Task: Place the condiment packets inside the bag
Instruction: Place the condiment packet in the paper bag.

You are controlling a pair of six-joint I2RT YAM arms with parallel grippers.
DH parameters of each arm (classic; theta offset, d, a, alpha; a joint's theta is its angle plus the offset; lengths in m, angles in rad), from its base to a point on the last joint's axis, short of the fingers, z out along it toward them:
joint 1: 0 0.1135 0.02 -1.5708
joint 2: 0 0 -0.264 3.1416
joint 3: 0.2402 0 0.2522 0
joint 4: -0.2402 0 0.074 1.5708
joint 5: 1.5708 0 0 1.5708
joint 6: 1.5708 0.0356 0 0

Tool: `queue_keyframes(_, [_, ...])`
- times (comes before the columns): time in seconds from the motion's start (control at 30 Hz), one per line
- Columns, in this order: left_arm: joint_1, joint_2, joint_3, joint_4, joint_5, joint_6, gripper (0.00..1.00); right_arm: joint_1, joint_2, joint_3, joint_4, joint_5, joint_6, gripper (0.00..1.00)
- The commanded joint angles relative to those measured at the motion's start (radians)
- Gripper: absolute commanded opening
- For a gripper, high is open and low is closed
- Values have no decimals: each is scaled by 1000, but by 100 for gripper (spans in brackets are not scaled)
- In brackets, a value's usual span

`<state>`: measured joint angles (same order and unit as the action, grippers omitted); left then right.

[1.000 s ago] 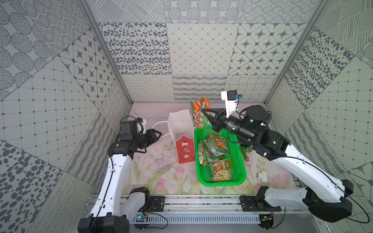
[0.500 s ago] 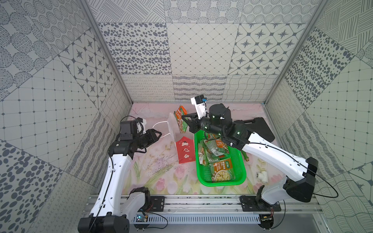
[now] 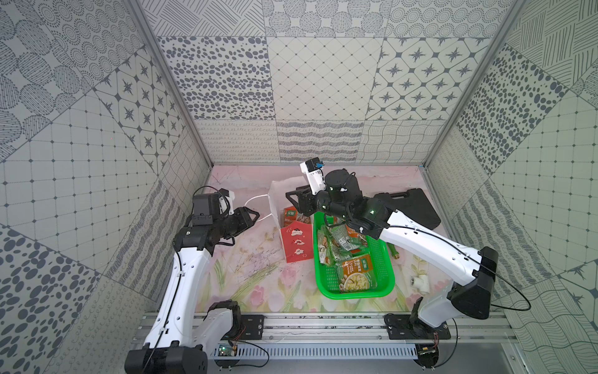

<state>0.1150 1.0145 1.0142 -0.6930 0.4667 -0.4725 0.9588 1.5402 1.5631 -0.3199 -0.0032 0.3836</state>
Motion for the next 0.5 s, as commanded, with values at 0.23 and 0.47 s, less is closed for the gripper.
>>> queue_keyframes(0.23, [4,-4,2,2,24,4,49,4,-270,-136,16,49,-15,60])
queue_keyframes(0.47, [5,-2,3,3,24,1,50,1,-459,-355,-29,175,28,63])
